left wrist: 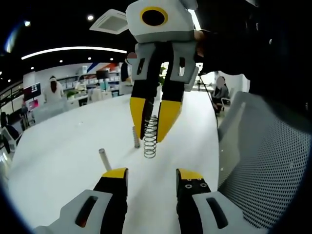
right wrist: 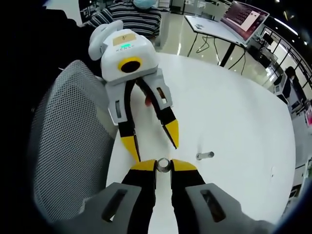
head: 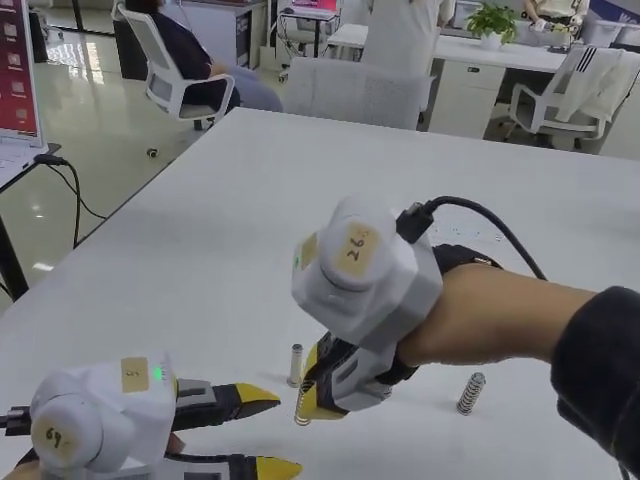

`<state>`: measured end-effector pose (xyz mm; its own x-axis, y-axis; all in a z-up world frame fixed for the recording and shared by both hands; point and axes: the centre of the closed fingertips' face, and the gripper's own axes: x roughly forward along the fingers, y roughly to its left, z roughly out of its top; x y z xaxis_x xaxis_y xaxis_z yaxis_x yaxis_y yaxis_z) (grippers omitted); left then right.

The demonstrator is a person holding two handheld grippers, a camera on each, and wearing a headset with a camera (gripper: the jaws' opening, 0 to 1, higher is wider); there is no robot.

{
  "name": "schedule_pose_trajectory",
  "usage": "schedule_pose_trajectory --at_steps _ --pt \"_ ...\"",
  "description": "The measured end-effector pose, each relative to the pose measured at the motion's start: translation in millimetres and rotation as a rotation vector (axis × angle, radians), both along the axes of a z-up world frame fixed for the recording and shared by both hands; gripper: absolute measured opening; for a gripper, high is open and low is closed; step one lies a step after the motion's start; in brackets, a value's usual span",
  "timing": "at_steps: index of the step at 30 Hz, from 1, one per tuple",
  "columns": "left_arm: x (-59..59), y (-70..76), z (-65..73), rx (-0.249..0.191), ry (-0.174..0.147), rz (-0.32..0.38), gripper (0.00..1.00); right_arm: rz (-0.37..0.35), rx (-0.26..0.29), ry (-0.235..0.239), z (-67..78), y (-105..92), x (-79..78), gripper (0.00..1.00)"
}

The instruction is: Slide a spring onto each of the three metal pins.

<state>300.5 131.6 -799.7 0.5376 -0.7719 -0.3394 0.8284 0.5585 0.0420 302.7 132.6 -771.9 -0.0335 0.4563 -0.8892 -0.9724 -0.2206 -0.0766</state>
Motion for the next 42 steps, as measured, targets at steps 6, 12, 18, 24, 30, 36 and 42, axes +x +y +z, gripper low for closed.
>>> schedule_pose_trajectory --at_steps 6,12,18,24,30,36,42 --pt "2.3 4.2 -2.2 -0.013 0.017 0.031 0.44 -0.022 0.007 -0.014 6.7 -2.0 11.7 0.08" --pt "3.2 7.8 -4.6 -0.023 0.025 0.055 0.50 -0.031 0.010 -0.031 13.1 -0.9 21.5 0.08" --pt "3.9 10.0 -4.7 -0.035 0.032 0.074 0.55 -0.041 0.016 -0.049 18.0 1.2 33.0 0.08" --pt "4.2 11.9 -5.8 -0.046 0.041 0.087 0.59 -0.067 0.043 -0.070 24.7 9.0 51.4 0.08" --pt "3.7 13.5 -7.1 -0.052 0.051 0.096 0.62 -0.101 0.074 -0.078 28.2 20.7 69.8 0.08" --pt "4.7 16.4 -6.3 -0.065 0.054 0.106 0.63 -0.119 0.058 -0.059 16.5 24.4 78.5 0.08" --pt "4.5 16.7 -7.4 -0.063 0.055 0.105 0.64 -0.128 0.039 -0.038 6.3 26.4 81.3 0.08"
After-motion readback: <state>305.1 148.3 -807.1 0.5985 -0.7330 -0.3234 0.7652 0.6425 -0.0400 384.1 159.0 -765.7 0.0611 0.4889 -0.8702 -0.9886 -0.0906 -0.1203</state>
